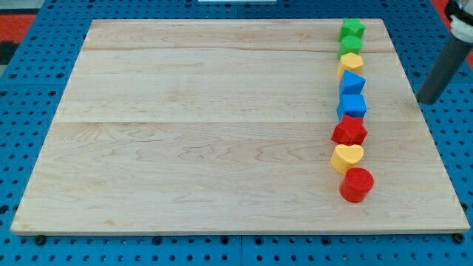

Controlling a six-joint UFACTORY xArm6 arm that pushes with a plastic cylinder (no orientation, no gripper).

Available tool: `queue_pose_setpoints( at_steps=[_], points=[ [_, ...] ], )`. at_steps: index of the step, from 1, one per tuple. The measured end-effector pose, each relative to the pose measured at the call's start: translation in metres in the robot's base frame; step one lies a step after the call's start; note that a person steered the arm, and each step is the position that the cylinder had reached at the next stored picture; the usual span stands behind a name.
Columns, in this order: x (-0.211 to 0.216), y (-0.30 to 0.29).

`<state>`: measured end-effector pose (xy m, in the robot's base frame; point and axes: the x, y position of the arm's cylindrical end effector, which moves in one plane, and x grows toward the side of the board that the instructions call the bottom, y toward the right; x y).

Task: Move green star slightly left

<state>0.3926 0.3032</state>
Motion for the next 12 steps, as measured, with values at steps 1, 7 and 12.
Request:
queue_pose_setpoints(
  at_steps=[1,7,12],
  points=[
    [-0.04,0.0],
    [-0.172,-0.036],
    [-0.162,-0.175]
  ],
)
